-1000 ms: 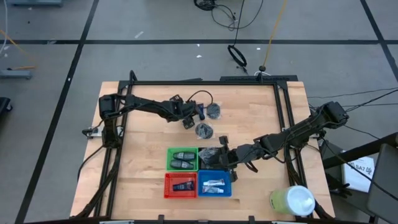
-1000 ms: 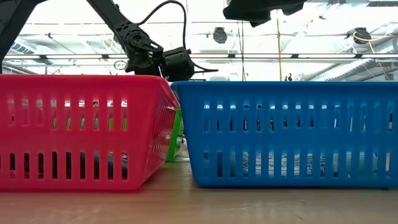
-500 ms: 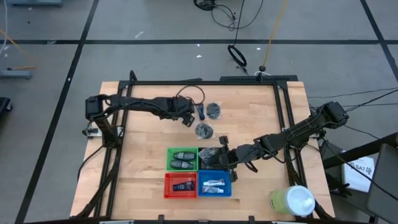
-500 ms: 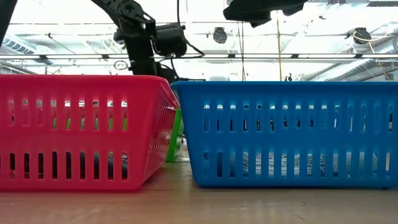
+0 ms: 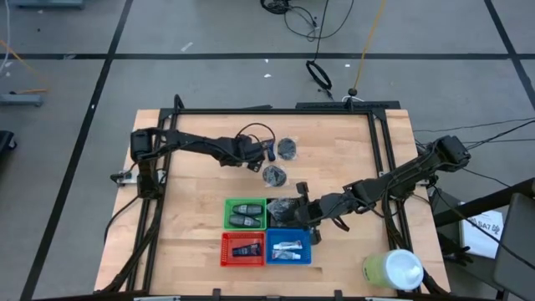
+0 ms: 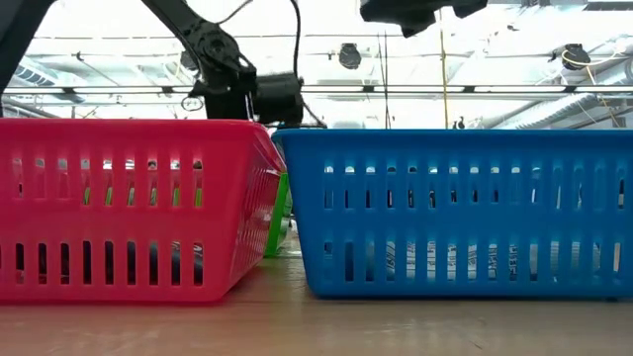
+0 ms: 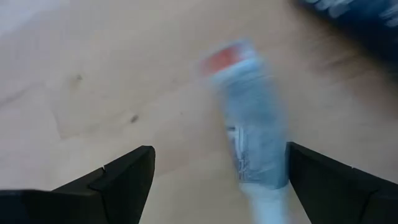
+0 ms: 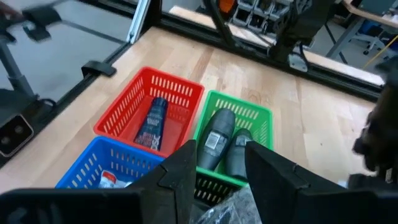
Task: Pick & Place Travel size toiletries
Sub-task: Put the white toothpaste into the blue bin
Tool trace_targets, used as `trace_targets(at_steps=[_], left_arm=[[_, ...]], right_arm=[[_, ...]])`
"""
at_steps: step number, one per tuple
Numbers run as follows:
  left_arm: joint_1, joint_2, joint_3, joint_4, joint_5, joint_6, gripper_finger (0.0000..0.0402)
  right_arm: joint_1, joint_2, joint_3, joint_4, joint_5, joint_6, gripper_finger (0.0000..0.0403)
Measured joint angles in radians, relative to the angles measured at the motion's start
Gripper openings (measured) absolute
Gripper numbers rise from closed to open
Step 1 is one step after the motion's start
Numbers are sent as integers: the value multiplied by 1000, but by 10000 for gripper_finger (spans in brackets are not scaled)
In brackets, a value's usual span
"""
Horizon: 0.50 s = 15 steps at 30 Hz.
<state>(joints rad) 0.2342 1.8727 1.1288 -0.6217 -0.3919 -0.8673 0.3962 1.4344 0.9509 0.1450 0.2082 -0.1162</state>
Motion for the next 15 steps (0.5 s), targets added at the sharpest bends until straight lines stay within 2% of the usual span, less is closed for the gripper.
trace_targets(at_steps=[7, 15], left_arm=[[23, 41, 1, 63, 53, 42, 347], [39, 46, 1, 118, -11, 345, 347]], right_arm=[[0, -5, 0, -2, -1, 7, 126], [0, -4, 0, -9, -3, 22, 126]])
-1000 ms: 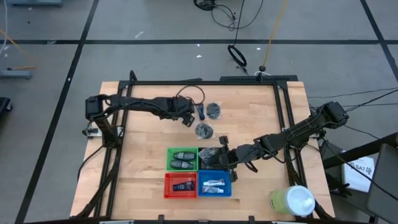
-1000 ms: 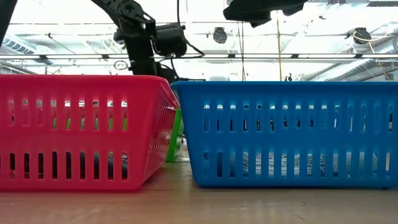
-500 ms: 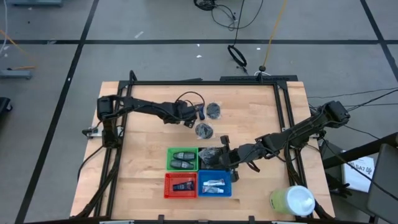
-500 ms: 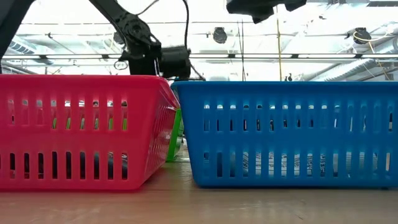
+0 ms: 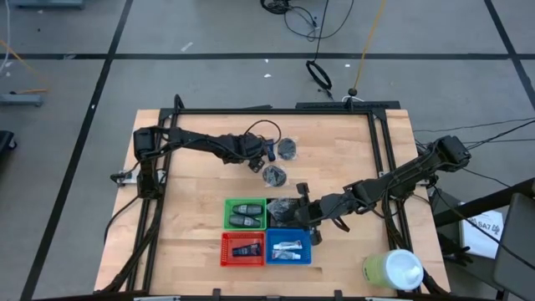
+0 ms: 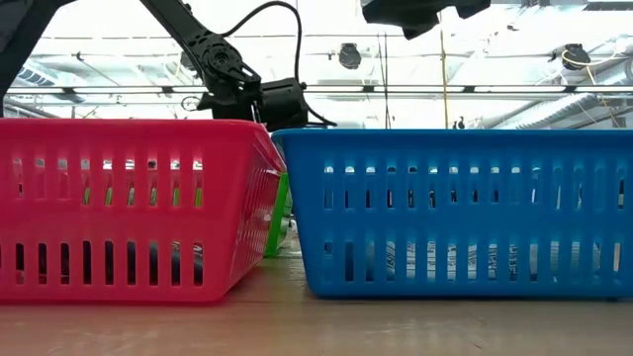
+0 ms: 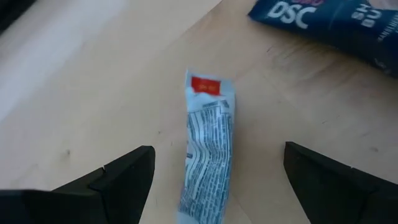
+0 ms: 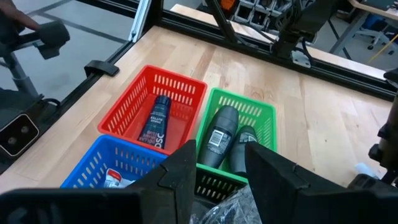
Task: Pick & Place Travel size toiletries
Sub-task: Put the white toothpaste into the blue bin
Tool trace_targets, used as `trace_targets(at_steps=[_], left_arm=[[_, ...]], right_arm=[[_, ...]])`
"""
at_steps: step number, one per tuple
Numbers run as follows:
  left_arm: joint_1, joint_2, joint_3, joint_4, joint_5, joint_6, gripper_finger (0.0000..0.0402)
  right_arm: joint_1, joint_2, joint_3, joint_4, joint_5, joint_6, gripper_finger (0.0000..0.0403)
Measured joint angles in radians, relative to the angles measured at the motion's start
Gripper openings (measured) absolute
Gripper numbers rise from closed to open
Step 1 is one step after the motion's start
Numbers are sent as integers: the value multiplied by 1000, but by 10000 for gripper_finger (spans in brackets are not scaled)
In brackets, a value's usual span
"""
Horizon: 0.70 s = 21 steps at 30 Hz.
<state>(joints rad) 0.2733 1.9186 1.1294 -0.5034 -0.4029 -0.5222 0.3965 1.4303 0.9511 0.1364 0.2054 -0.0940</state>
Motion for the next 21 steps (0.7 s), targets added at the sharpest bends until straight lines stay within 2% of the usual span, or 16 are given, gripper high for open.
trace_targets(at_steps=[6, 11, 15, 21], left_arm=[[-2, 0, 0, -11, 36, 66, 346], [5, 0, 1, -57, 70, -7, 338], [9, 0, 1, -63, 111, -28, 292], [7, 0, 1, -67, 127, -30, 185]], right_arm=[[0, 0, 0, 1, 0, -1, 126], [0, 0, 0, 1, 1, 3, 126], [0, 0, 0, 1, 1, 3, 126], [0, 0, 0, 2, 2, 3, 126]])
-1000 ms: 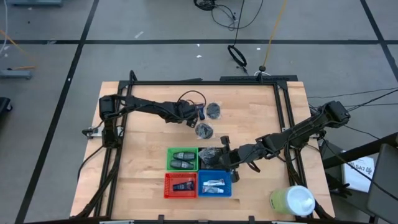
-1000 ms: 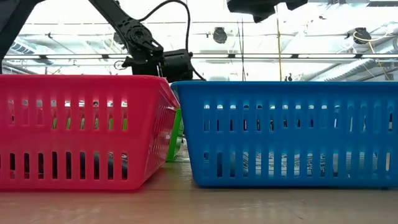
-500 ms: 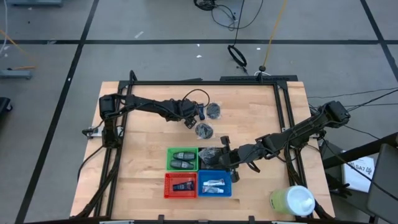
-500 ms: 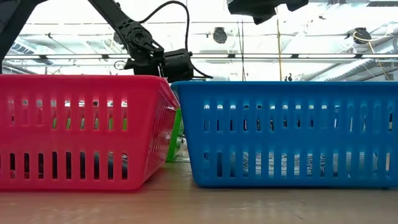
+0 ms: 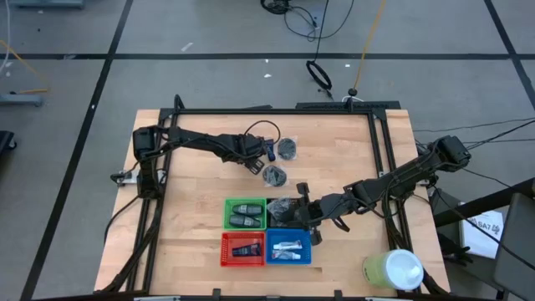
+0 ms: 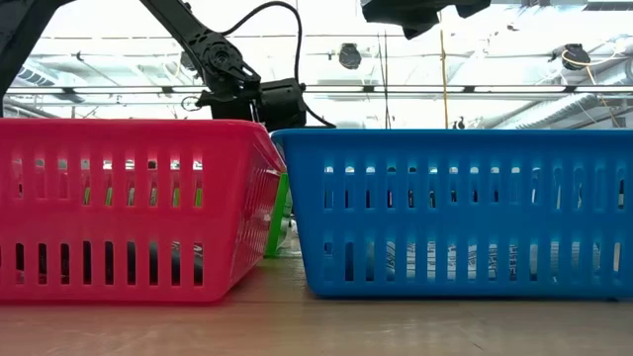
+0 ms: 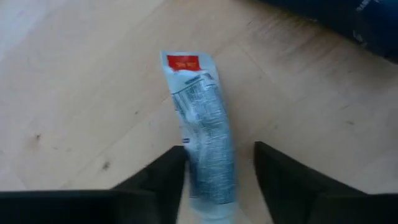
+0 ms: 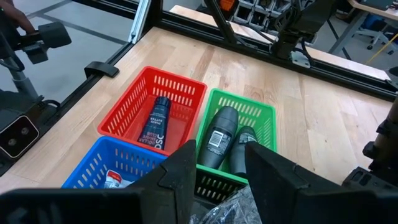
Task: Pick & Place Travel size toiletries
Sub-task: Put the white toothpaste into the blue bin
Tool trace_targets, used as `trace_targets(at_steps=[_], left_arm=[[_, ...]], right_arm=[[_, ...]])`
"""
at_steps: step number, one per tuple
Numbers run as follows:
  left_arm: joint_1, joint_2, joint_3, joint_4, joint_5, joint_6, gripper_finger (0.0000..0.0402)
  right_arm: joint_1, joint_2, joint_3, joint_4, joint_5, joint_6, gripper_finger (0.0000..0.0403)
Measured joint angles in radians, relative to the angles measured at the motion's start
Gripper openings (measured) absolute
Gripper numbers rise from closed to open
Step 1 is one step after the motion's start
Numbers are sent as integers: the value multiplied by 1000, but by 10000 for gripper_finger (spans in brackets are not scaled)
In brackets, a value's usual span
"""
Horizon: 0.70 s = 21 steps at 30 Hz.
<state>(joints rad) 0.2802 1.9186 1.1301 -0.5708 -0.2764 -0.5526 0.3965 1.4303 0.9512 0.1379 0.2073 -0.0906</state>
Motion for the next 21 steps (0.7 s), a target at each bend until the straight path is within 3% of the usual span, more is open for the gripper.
trace_targets(at_steps=[7, 11, 21], left_arm=[[2, 2, -3, 1, -26, 70, 70], [-18, 5, -5, 11, -126, 104, 15], [-198, -68, -14, 63, -261, 202, 8]], right_arm=[[0, 0, 0, -1, 1, 0, 126], [0, 0, 0, -8, 9, 0, 126], [0, 0, 0, -110, 56, 41, 126]])
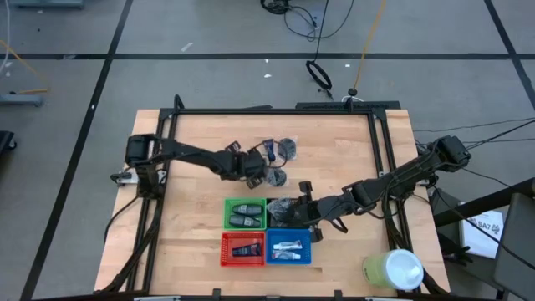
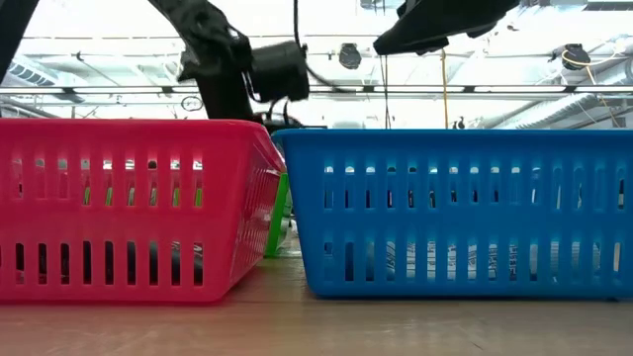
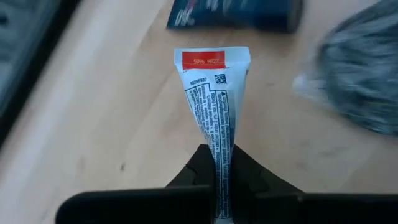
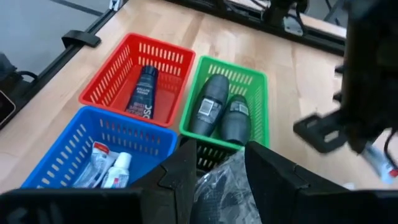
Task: Pick & Place Travel size toiletries
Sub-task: Put the white toothpaste into the blue bin
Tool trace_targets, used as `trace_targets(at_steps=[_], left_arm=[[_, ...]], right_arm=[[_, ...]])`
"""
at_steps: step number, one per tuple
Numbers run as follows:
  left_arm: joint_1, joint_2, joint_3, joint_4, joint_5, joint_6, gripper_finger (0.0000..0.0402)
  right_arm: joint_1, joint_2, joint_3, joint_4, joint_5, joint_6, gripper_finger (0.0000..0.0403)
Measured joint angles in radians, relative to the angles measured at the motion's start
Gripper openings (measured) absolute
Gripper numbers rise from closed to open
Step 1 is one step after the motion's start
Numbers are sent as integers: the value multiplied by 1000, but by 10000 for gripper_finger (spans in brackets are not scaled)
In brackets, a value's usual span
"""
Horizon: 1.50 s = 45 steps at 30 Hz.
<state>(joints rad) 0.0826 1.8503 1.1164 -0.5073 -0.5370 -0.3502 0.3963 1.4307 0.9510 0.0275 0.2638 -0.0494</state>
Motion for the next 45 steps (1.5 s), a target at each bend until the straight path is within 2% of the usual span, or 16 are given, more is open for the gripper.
trace_targets(at_steps=[4, 8, 12, 15, 19, 22, 25, 27, 33, 35, 39, 45], left_arm=[[-54, -89, -41, 44, -44, 37, 5], [-40, -228, -160, 160, 64, 139, 6], [30, -399, -371, 408, 280, 247, 5], [96, -497, -547, 742, 525, 263, 5], [131, -528, -719, 1247, 830, 223, 4], [117, -527, -758, 1402, 959, 206, 4], [65, -525, -750, 1393, 981, 207, 4], [23, -526, -733, 1384, 979, 238, 7], [-105, -525, -696, 1343, 814, 390, 4], [-134, -527, -683, 1336, 764, 404, 6], [-173, -525, -652, 1275, 670, 405, 8], [-193, -483, -564, 1200, 660, 427, 8]], right_arm=[[0, 0, 0, -6, 0, 11, 126], [0, 0, 0, -3, 0, 15, 126], [-1, 0, 0, 1, 2, 34, 126], [-11, 0, 0, 12, 2, 33, 126], [-40, 0, 0, 30, 3, 30, 126], [-66, 0, 0, 59, 2, 30, 126], [-94, 0, -23, 157, 1, 28, 126], [-109, 0, -66, 291, -3, 11, 126], [-146, 22, -253, 764, -8, -18, 126], [-155, 34, -298, 855, -60, -23, 133], [-168, 55, -311, 909, -110, -15, 177], [-184, 91, -287, 927, -107, -12, 268]])
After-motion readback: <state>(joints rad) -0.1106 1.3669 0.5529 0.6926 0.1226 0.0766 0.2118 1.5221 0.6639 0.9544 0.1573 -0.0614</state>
